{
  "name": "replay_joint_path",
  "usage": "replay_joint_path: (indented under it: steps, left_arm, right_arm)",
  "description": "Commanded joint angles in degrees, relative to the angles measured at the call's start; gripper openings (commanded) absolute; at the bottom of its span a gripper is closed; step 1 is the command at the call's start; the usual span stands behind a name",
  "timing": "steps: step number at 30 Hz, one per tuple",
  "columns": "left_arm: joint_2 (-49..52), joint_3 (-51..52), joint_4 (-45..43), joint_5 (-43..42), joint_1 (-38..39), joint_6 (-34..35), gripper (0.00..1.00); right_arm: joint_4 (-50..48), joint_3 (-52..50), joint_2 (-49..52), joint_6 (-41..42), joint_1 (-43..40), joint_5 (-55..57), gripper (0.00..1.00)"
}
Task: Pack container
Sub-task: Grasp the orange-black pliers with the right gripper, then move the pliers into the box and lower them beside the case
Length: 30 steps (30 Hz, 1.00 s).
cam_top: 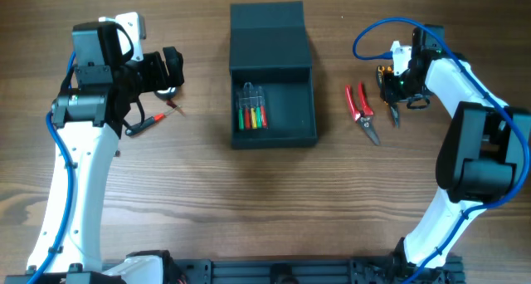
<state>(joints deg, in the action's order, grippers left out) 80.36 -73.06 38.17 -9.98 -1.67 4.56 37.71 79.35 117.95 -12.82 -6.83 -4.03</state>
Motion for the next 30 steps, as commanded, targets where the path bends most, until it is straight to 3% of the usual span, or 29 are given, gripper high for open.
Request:
replay_joint_path:
  steps: [1,10,15,17,25,30]
  left_arm:
    - [-0.5,-0.9,-0.2,-0.9,-0.4,-0.9,1.00]
    - [-0.5,-0.9,-0.2,-0.9,-0.4,-0.9,1.00]
    - [-0.5,-0.9,-0.2,-0.9,-0.4,-0.9,1.00]
    - [-0.5,-0.9,-0.2,-0.9,-0.4,-0.9,1.00]
    - [-0.5,-0.9,-0.2,-0.9,-0.4,-0.9,1.00]
    - [-0.5,-0.9,-0.2,-0.9,-0.4,-0.9,1.00]
  right_arm:
    - [0.0,1.9,-6.9,4.1,0.1,1.4,0.04]
    - [4.0,2.6,-19.8,13.7,2.6,1.2,0.04]
    - [7.5,2.6,-23.7,29.7,10.6,0.7,0.04]
    - [7.6,2.6,-24.0,35.4,17.4,-0.5,0.04]
    - [5.2,2.6,-24.0,36.8,32.2,1.2,0.04]
    - [2.9,2.3,-22.6,36.8,35.7,3.6,0.04]
